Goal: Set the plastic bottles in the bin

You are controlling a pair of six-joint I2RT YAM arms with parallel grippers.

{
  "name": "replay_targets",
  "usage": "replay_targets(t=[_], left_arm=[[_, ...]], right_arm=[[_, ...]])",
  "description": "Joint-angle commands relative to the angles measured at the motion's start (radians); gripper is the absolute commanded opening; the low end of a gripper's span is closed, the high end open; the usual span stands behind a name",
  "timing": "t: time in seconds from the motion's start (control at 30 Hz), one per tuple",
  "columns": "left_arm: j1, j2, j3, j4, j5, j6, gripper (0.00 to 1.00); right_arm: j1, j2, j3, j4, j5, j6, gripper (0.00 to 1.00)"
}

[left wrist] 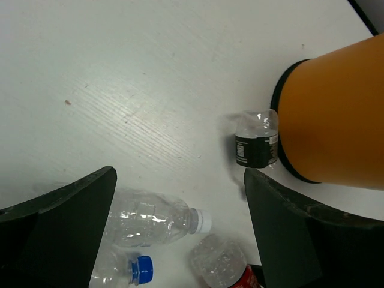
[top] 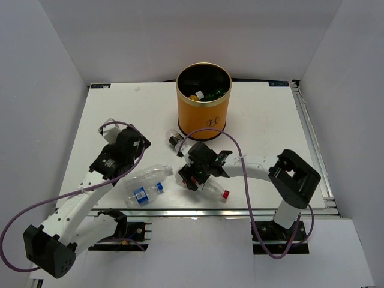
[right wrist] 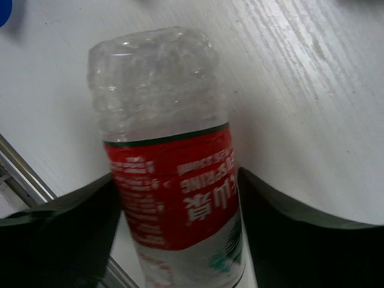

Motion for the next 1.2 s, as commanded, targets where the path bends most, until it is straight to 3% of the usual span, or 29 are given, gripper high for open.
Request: replay_targets(t=[0.0,0.07,0.1,0.17,0.33,0.4,0.5,0.53,0.73,0.77,0.87,0.93,1.0,1.03,1.1,1.17], left_arm=[[0.002,-0.009,-0.011,-0.100,-0.065,-0.098,0.98],[0.002,-0.006,-0.008,-0.113,-0.068,-0.109,0.98],[0.002,-0.006,-0.007,-0.116,-0.067,-0.111,0.98],[0.002,-0.012,-0.011,-0.113,-0.064,-0.112,0.98],[0.002,-0.017,-0.040,-0.090,-0.093,-0.114,0.98],[0.002,0.000,-0.037,-0.101,-0.088,-0.120,0.98],[0.002,0.017,-0.028,-0.108,-0.072,-0.121,0.98],[0.002,0.022,-0.029,-0.110,-0.064,-0.123,0.98],[0.002,0.028,-0.048,-0.107,0.011,-0.138,0.98],[0.002,0.025,-0.062,-0.107,0.028,-0.135,0.98],[0.002,0.011,-0.077,-0.116,0.056,-0.144,0.98],[0.002,-0.004,-0.094,-0.117,0.086,-0.151,0.98],[0.002,-0.017,-0.115,-0.120,0.100,-0.152,0.98],[0.002,-0.023,-0.118,-0.131,0.100,-0.175,0.98],[0.002,-0.040,-0.119,-0.169,0.116,-0.195,0.98],[0.002,-0.052,-0.115,-0.194,0.140,-0.216,0.98]], right_arm=[[0.003,-0.082,0.052,-0.014,0.060,0.020,0.74],[0.001,-0.145,0.057,-0.014,0.072,0.014,0.62],[0.001,-0.168,0.063,-0.017,0.113,0.011,0.42],[0.001,-0.251,0.083,-0.014,0.140,-0.008,0.27],[0.000,-0.418,0.196,0.090,0.180,-0.063,0.28],[-0.003,-0.480,0.227,0.167,0.263,-0.135,0.28],[-0.042,-0.515,0.250,0.423,0.400,-0.184,0.27],[-0.061,-0.510,0.256,0.551,0.402,-0.202,0.26],[-0.223,-0.301,0.399,0.874,0.401,-0.239,0.28],[-0.271,-0.267,0.423,0.944,0.376,-0.238,0.29],[-0.354,-0.123,0.517,1.096,0.313,-0.244,0.43],[-0.385,-0.031,0.575,1.134,0.307,-0.217,0.39],[-0.416,0.005,0.603,1.084,0.270,-0.120,0.44],[-0.419,0.019,0.603,1.065,0.255,-0.102,0.53],[-0.419,0.016,0.571,1.062,0.203,-0.100,0.86],[-0.419,0.007,0.552,1.039,0.193,-0.112,0.89]])
